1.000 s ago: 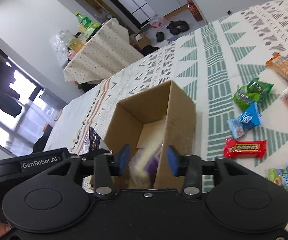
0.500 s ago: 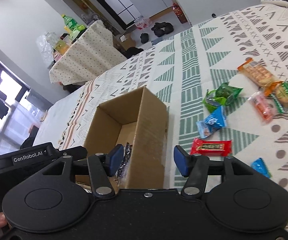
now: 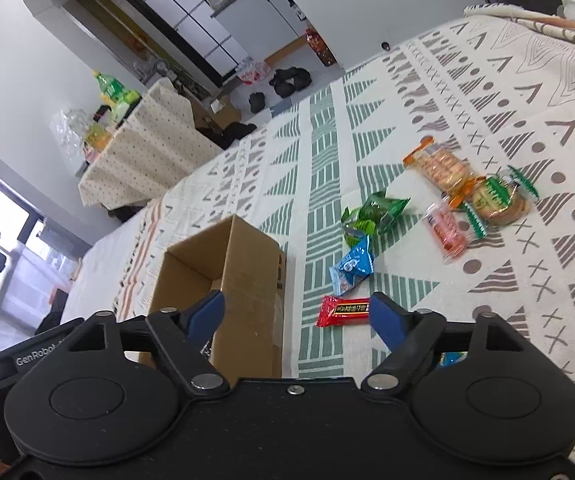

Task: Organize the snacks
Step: 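Move both tools back toward the remaining snacks beside the box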

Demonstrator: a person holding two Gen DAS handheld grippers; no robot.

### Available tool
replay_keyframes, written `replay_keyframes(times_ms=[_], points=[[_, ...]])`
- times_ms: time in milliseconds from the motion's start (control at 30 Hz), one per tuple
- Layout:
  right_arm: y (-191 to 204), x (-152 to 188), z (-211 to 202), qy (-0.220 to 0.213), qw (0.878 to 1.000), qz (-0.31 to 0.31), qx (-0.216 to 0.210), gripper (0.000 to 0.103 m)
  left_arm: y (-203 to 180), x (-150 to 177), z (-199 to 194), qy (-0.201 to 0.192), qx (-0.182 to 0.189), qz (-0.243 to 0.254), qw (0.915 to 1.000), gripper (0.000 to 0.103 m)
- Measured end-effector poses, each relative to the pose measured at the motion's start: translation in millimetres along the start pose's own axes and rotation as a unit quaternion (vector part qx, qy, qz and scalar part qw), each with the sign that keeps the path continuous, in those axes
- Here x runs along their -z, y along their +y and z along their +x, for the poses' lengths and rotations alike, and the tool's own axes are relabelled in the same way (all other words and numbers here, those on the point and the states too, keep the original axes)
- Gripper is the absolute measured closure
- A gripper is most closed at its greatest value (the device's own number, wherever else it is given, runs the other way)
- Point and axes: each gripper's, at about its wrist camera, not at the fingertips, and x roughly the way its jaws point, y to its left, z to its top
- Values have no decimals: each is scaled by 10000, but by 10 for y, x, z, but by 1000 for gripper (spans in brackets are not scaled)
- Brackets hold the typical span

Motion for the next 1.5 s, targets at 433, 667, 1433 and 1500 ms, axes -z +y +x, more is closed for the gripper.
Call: replay_keyframes(times_ms=[433,667,1433,1500], points=[[-322,54,-131,44,9984,567,56,14,-332,281,-14,-10,-75,117,9999,6],[-488,112,-156,94,9953,958,70,7,-468,409,22,56,-117,57,9999,5],[-1048,354,133,454,9646,2597,56,35,-563,573,597,510,235,-549,9969,9],[-1070,377,187,518,9629,2649,47,46,-561,585,677,574,301,-597,9961,15]])
